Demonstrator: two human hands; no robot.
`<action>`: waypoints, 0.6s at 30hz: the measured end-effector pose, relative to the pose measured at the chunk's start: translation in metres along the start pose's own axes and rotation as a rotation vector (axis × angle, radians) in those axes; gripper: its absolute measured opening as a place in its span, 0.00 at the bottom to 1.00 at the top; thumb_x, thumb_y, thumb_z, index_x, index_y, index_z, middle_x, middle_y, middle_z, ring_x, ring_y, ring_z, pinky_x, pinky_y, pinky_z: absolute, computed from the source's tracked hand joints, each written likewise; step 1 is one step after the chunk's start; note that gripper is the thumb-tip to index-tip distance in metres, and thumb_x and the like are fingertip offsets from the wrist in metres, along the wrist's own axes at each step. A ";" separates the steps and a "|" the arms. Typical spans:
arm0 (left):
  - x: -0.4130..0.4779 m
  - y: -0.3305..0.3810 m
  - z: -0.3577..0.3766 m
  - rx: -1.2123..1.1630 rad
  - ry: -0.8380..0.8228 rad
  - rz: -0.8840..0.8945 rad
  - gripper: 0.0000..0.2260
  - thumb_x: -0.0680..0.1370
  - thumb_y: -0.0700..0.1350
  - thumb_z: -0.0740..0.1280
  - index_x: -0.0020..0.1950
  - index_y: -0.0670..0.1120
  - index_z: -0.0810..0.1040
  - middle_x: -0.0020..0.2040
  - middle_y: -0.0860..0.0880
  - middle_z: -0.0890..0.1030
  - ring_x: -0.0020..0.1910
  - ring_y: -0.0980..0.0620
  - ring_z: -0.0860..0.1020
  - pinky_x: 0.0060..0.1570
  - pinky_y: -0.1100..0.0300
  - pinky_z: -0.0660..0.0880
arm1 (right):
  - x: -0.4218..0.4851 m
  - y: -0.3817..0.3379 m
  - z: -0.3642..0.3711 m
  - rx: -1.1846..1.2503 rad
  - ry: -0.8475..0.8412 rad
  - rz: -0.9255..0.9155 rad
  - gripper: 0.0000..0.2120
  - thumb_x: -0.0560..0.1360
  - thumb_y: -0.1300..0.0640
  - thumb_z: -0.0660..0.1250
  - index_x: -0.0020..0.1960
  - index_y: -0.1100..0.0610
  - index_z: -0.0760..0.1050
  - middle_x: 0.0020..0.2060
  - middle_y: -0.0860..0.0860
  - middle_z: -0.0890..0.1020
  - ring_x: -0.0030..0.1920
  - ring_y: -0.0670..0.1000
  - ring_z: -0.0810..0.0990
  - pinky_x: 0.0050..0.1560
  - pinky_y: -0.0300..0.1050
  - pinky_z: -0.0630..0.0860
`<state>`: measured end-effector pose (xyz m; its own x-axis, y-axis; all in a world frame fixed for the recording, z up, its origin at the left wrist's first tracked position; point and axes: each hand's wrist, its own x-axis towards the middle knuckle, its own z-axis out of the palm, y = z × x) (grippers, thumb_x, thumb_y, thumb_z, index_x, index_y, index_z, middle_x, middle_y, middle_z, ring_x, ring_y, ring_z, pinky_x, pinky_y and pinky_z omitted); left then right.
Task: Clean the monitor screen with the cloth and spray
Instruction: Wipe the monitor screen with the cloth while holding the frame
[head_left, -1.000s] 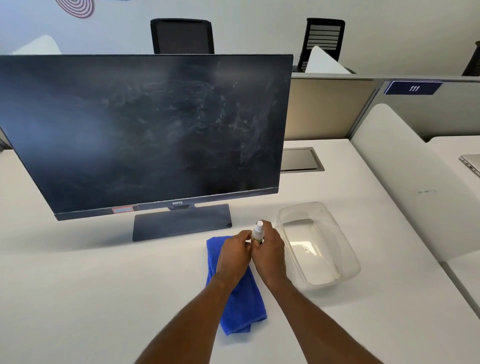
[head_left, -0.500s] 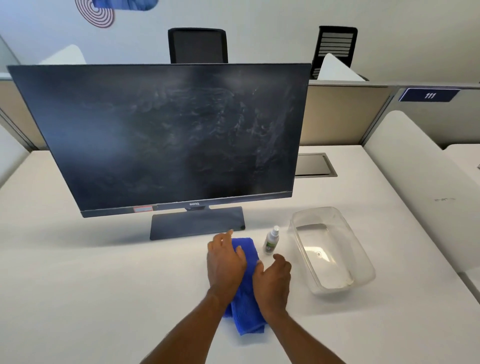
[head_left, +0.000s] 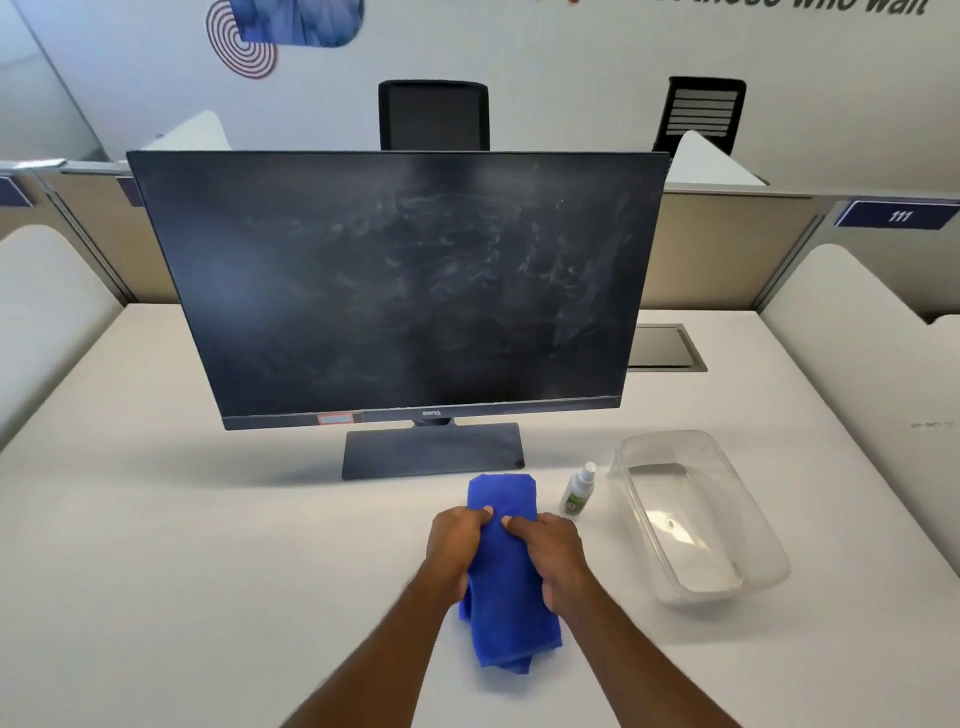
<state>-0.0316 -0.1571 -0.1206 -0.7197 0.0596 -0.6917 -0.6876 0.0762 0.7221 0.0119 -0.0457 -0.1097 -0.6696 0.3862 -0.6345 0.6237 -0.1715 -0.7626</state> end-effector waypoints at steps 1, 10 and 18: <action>-0.002 0.003 -0.004 -0.051 -0.034 0.005 0.10 0.77 0.45 0.66 0.50 0.40 0.82 0.48 0.43 0.85 0.51 0.44 0.82 0.53 0.48 0.79 | -0.004 -0.004 0.001 0.057 -0.048 -0.003 0.11 0.70 0.53 0.72 0.48 0.59 0.80 0.43 0.55 0.86 0.46 0.56 0.84 0.53 0.54 0.80; -0.023 0.046 -0.030 -0.227 -0.105 0.159 0.11 0.80 0.47 0.63 0.54 0.42 0.80 0.48 0.42 0.85 0.47 0.43 0.83 0.45 0.49 0.80 | -0.025 -0.035 0.004 0.234 -0.437 -0.181 0.23 0.70 0.52 0.73 0.61 0.61 0.76 0.56 0.60 0.82 0.57 0.62 0.81 0.60 0.58 0.77; -0.034 0.094 -0.049 -0.266 -0.096 0.381 0.10 0.80 0.48 0.65 0.53 0.42 0.80 0.47 0.43 0.85 0.46 0.45 0.84 0.47 0.50 0.82 | -0.051 -0.075 0.040 0.303 -0.461 -0.395 0.24 0.69 0.54 0.73 0.63 0.56 0.73 0.57 0.59 0.81 0.56 0.64 0.81 0.58 0.64 0.76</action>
<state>-0.0764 -0.2008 -0.0281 -0.9219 0.1265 -0.3661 -0.3861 -0.2261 0.8943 -0.0171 -0.0887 -0.0251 -0.9694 0.0576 -0.2386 0.2013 -0.3698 -0.9070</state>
